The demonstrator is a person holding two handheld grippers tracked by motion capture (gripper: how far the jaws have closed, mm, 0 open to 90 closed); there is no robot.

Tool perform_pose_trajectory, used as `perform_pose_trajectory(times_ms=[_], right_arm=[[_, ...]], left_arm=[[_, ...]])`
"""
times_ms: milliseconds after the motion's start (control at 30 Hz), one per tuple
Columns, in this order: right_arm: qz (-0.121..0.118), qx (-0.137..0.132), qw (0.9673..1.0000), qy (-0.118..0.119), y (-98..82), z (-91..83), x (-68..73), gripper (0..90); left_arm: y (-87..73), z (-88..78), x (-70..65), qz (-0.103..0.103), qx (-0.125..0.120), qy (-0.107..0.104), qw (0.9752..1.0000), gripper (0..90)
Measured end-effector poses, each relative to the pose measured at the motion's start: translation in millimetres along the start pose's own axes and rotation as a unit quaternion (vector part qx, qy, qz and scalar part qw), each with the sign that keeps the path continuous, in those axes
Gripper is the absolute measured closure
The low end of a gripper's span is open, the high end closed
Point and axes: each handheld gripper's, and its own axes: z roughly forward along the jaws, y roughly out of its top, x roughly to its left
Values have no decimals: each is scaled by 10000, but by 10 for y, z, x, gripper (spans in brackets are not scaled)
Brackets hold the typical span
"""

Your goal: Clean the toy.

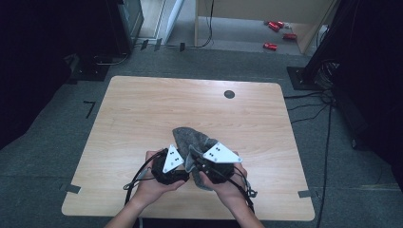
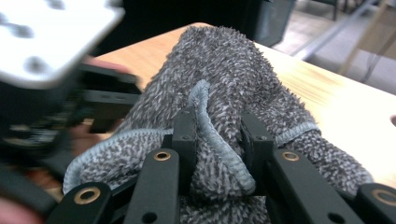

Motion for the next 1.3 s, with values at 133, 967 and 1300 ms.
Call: perform_pose_trajectory(times_ms=[133, 967, 1300], right_arm=[[163, 35, 9998, -84, -23, -9, -77, 736], [-112, -35, 9992, 393, 46, -34, 90, 728], [-23, -77, 9987, 504, 43, -70, 63, 732]], left_arm=[[-16, -20, 66, -120, -13, 17, 9999, 348], [-9, -34, 33, -65, -129, -261, 9996, 348], [-16, -29, 49, -171, -194, -345, 9991, 348]])
